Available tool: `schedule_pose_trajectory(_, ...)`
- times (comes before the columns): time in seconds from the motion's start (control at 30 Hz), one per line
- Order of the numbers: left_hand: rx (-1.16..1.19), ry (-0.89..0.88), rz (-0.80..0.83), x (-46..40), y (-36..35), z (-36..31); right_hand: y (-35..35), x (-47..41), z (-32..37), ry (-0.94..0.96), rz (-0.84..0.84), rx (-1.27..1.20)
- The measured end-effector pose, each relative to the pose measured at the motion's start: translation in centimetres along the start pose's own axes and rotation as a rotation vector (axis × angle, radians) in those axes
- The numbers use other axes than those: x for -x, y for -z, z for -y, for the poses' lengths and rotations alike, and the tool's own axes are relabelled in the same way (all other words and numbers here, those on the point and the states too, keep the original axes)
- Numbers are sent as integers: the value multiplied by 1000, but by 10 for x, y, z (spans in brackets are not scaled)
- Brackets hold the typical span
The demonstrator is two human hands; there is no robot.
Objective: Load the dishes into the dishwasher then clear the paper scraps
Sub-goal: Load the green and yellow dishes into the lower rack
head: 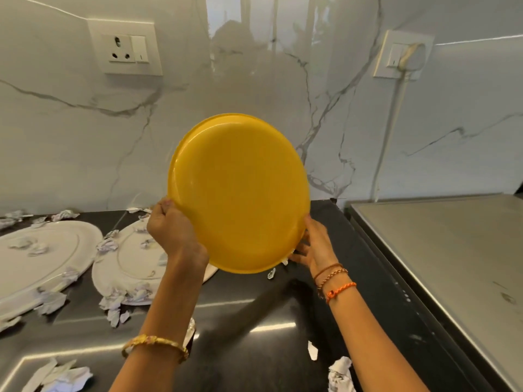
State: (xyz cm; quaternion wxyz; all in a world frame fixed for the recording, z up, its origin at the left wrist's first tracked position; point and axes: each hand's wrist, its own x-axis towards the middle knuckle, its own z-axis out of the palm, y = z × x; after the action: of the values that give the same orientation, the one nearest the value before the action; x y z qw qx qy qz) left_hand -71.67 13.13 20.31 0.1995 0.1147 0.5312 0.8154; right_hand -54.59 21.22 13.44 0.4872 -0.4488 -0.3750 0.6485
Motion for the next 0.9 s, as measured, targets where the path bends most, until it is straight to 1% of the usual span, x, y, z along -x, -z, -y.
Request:
schedule_pose_trajectory(0.13,-41,159,150,6,-18,4,32,6,20,194,-323,-148)
schedule_pose_trajectory(0.2,-90,169,201,14,-25,7,48,11,28,241,-369,-151)
schedule_pose_trajectory(0.27,-146,234,378,36,-39,14,81,30,35,321,-531,-85)
schedule_pose_trajectory(0.33,-193,218,408,46,-41,19,101,44,41,332,-535,-7)
schedule_pose_trajectory(0.37,-198,227,458,54,-44,20,116,54,44,323,-545,0)
schedule_pose_trajectory(0.43,-239,267,644,76,-52,28,150,86,49,357,-638,42)
schedule_pose_trajectory(0.5,-271,273,857,109,-64,34,181,128,55,445,-764,122)
schedule_pose_trajectory(0.63,-168,183,1205,199,-75,30,235,213,66,620,-1078,184)
schedule_pose_trajectory(0.77,-57,153,1459,288,-70,15,284,300,62,776,-1384,227)
schedule_pose_trajectory(0.83,-16,151,1573,331,-65,15,306,340,59,822,-1483,246)
schedule_pose_trajectory(0.9,-4,160,1670,377,-56,21,331,378,51,836,-1528,282)
